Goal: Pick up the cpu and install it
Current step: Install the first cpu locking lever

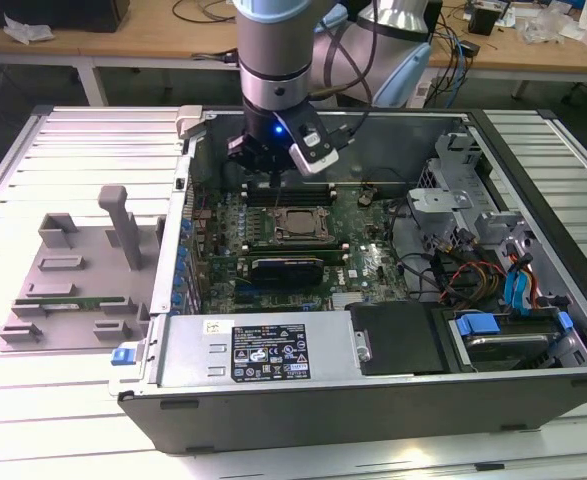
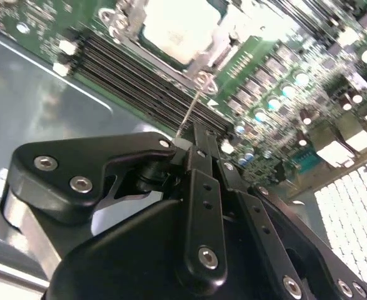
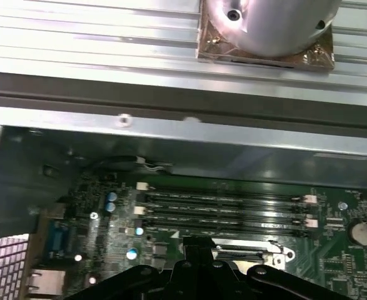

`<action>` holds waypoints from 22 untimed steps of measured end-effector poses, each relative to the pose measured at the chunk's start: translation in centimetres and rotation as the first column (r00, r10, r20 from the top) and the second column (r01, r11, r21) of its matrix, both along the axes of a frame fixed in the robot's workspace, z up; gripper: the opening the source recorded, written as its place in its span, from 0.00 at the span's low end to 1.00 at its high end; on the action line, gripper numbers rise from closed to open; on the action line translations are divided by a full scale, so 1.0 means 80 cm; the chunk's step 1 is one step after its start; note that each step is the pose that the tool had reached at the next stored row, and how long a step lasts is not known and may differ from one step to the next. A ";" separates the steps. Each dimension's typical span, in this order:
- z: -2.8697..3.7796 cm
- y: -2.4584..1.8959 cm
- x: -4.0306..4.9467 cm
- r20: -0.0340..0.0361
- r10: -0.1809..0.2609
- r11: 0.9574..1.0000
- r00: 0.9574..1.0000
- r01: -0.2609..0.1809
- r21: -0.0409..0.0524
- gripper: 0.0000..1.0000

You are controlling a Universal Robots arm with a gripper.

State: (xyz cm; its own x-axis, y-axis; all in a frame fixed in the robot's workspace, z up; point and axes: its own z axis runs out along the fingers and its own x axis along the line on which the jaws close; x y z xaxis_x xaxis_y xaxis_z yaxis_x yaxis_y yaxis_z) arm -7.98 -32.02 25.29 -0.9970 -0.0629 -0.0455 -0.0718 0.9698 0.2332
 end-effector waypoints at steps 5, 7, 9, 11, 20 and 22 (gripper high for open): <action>-0.0035 -0.0001 0.009 0.008 0.000 1.000 1.000 0.000 0.000 0.11; -0.0039 0.0000 0.010 0.008 0.000 1.000 1.000 0.000 0.000 0.11; -0.0042 0.0000 0.012 0.008 0.000 1.000 1.000 0.000 0.000 0.11; -0.0054 0.0000 0.015 0.008 0.000 1.000 1.000 0.000 0.000 0.11; -0.0086 0.0000 0.025 0.008 0.000 1.000 1.000 0.000 0.000 0.11; -0.0097 0.0000 0.029 0.008 0.000 1.000 1.000 0.000 0.000 0.11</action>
State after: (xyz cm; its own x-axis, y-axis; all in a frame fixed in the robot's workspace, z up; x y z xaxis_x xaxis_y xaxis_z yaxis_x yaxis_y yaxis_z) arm -5.63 -32.02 24.51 -0.9966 -0.0630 -0.0533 -0.0737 0.9698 0.2326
